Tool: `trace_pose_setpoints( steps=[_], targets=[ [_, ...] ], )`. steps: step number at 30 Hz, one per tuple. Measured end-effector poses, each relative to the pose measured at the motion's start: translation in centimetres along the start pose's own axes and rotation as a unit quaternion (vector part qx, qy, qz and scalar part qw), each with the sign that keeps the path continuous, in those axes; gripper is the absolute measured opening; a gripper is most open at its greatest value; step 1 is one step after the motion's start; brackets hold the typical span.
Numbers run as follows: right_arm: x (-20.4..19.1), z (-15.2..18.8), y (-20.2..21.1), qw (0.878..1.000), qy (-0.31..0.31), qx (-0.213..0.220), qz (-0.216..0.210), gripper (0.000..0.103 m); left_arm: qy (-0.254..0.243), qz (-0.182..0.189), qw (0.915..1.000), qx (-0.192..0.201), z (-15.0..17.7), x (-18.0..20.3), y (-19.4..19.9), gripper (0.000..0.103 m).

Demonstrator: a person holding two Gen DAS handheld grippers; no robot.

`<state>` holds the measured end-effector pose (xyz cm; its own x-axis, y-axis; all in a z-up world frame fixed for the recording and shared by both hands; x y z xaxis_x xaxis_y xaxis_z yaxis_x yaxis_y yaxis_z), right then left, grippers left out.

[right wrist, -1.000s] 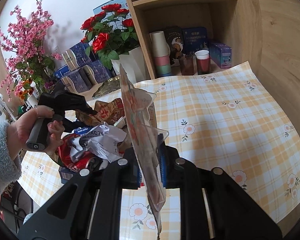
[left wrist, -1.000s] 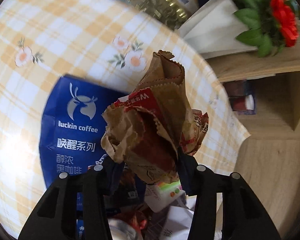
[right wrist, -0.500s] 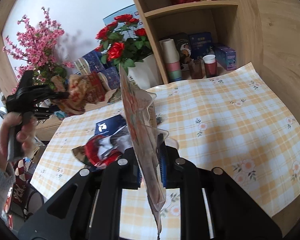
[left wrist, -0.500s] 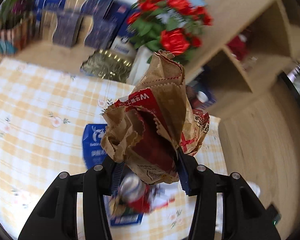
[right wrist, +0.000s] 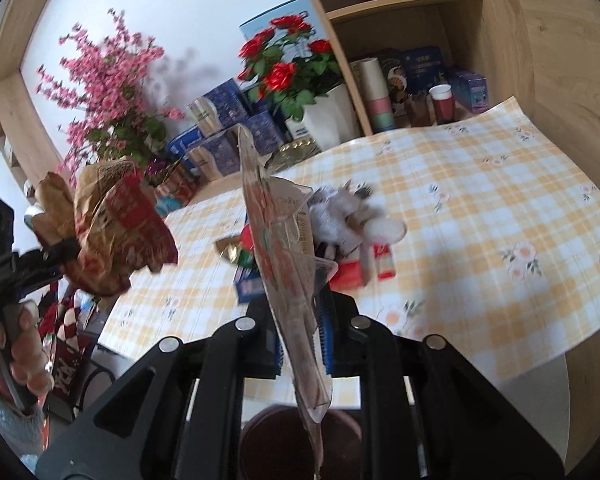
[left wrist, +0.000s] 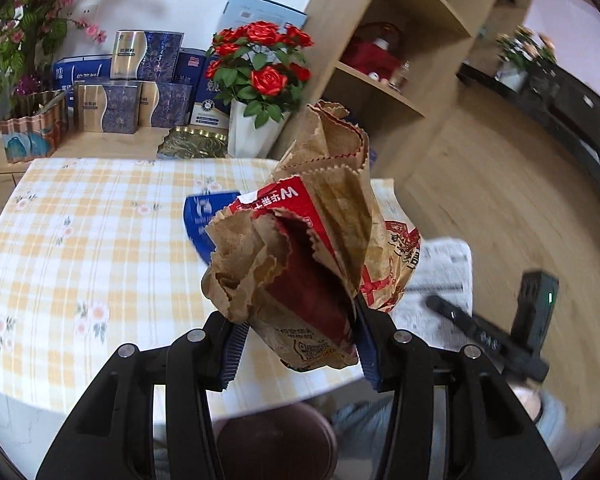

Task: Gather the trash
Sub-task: 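Close the left tool on the brown paper bag and lift it toward the bin, then lower the paper bag over the brown bin and open the left tool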

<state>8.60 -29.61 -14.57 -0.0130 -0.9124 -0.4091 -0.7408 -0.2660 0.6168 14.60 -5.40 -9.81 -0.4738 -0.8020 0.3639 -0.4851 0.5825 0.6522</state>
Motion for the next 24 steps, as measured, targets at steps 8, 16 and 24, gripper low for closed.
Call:
trace_pose_setpoints(
  steps=[8,16,24],
  targets=[
    [-2.2,4.3,1.7,1.0,0.017,-0.013,-0.003,0.017,-0.043,-0.017,0.9986,-0.027,10.5,1.9,0.4,0.047],
    [-2.8,7.5,2.1,0.999,0.006,-0.032,-0.008,0.017,-0.038,-0.006,0.9962,-0.078,18.7,2.2,-2.8,0.047],
    [-2.7,7.9,2.2,0.999,0.004,-0.031,-0.014,0.017,-0.009,0.022,0.9865,-0.162,22.8,0.8,-7.4,0.047]
  ],
)
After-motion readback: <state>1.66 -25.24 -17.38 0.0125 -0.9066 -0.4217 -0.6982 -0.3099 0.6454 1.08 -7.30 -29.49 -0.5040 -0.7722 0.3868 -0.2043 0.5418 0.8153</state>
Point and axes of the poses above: each gripper's, at about its wrist camera, not at the fingertips, and y roughly against the way its jaws point, x to its right, z to its underside, the point moved 8 cm from there along -y, roughly the way its jaws point, and after that the axes turned 3 degrees about -x, right-handed, at the moved point
